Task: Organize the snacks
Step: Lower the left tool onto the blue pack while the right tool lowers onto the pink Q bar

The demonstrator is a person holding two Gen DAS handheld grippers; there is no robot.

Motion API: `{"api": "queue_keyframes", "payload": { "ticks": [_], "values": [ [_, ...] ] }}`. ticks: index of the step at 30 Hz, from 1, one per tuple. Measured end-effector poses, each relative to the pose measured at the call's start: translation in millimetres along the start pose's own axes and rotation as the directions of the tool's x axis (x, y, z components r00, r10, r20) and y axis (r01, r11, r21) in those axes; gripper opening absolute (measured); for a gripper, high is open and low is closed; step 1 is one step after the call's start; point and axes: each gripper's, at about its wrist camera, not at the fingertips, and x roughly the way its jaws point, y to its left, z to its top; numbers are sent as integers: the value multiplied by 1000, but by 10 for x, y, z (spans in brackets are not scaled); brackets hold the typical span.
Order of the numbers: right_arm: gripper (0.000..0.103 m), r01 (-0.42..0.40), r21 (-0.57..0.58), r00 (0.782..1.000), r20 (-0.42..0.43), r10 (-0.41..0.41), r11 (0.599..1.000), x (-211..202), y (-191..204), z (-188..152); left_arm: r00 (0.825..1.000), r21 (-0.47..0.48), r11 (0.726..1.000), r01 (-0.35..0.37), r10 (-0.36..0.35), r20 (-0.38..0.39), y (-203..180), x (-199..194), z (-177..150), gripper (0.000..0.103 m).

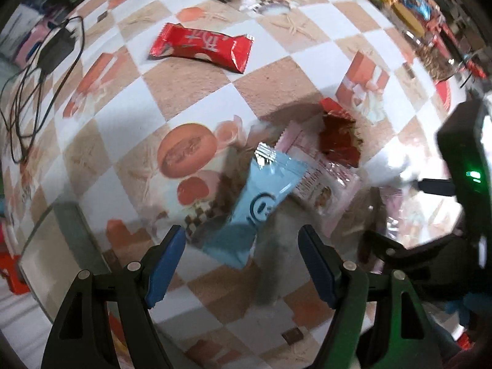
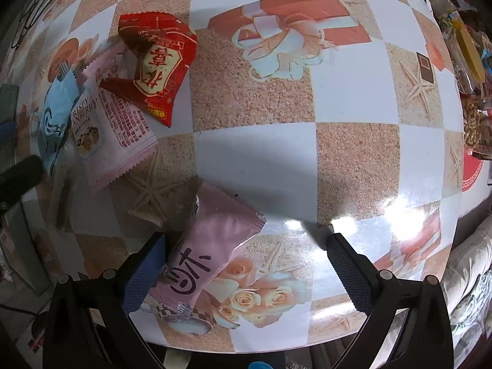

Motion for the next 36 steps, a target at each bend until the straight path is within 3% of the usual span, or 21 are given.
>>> {"api": "queue_keyframes", "payload": {
  "ticks": [3,5,7,15,21,26,32,35,36],
  "values": [
    [103,-4,-1,1000,-2,4,1000,-14,22,45,999,-78,996,-43,42,-7,108,67,52,79],
    [103,-6,-3,1000,-2,6,1000,-70,-25,102,1000,-184,983,-4,1,-19,306,98,57,79],
    [103,-6,0,1000,-2,6,1000,-76,21,72,999,-226,973,35,-39,-13,452,84,38,79],
    [103,-6,7,1000,1,6,1000,-14,18,47,998,-128,990,56,-57,-4,416,41,46,79],
    [103,-8,8,999,-39,8,1000,18,-3,113,998,-98,995,18,-23,-53,355,207,102,79],
    [103,-139,165,986,-63,151,976,58,-130,29,998,-99,995,-9,3,-63,294,376,119,80],
    [101,-111,170,991,-51,122,979,92,0,-108,998,-93,995,-19,13,-58,100,422,171,81],
    [83,-41,145,998,-41,47,989,59,79,-164,999,-99,995,-15,10,-46,79,355,186,66],
    [79,-33,141,999,-34,39,989,45,84,-186,999,-95,995,-16,12,-40,108,296,175,53]
  ]
}}
